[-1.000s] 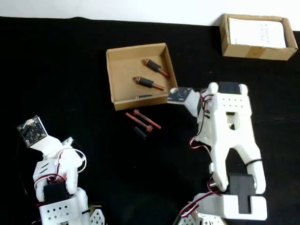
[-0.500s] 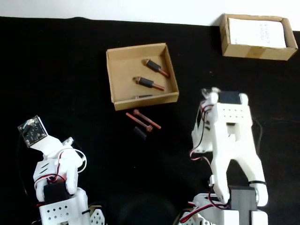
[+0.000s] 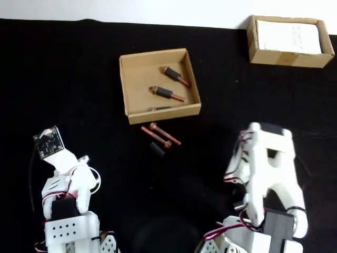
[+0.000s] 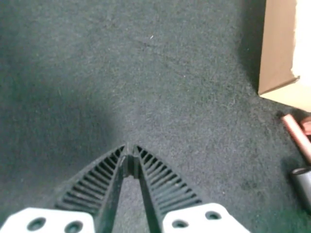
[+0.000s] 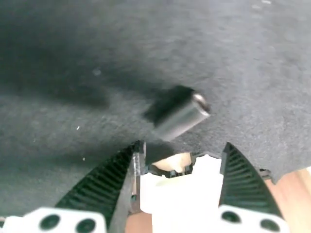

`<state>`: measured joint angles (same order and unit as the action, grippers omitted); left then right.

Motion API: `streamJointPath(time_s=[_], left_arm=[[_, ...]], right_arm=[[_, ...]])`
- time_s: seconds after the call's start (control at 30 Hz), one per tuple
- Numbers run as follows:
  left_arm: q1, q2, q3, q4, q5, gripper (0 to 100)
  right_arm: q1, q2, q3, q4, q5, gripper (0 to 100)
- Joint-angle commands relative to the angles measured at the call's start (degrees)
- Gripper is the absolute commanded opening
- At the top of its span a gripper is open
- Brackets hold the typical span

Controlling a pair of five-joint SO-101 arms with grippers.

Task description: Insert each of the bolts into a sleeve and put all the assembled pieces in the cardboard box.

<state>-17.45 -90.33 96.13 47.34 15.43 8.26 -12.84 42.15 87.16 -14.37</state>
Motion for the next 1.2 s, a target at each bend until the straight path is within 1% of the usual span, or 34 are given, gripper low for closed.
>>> streamJointPath(time_s=[0.0, 0.2, 0.47, 0.53, 0.6, 0.67, 0.7, 0.73, 0.93, 1.0, 1.17], left_arm=[[0.9, 1.4, 1.5, -2.1, -0.4, 3], [0.9, 1.5, 1.5, -2.4, -0.4, 3], [0.9, 1.5, 1.5, -2.4, -0.4, 3], [0.9, 1.5, 1.5, -2.4, -0.4, 3], [0.9, 1.5, 1.5, -2.4, -0.4, 3], [0.9, 1.5, 1.5, -2.4, -0.4, 3], [0.9, 1.5, 1.5, -2.4, -0.4, 3], [0.9, 1.6, 1.5, -2.4, -0.4, 3], [0.9, 1.6, 1.5, -2.4, -0.4, 3], [0.9, 1.6, 1.5, -2.4, -0.4, 3], [0.9, 1.6, 1.5, -2.4, -0.4, 3]], right_arm=[[4.0, -1.6, 1.9, -0.6, 3.0, 23.5], [4.2, -1.4, 8.4, -7.7, 4.1, 23.5], [1.1, -1.3, 10.1, -12.9, 3.9, 23.2], [1.1, -1.3, 11.6, -16.0, 1.8, 18.9], [1.1, -1.3, 13.9, -19.5, -2.0, 10.1], [1.1, -1.3, 15.7, -22.8, -2.7, 1.7], [1.1, -1.3, 16.2, -23.8, -2.1, 0.4], [1.1, -1.3, 16.7, -24.3, -1.9, 1.2], [1.5, -2.0, 16.1, -24.8, -3.0, 0.6], [1.3, -2.2, 13.4, -24.3, -3.0, 0.6], [1.3, -4.5, 1.7, -16.0, -2.7, 0.6]])
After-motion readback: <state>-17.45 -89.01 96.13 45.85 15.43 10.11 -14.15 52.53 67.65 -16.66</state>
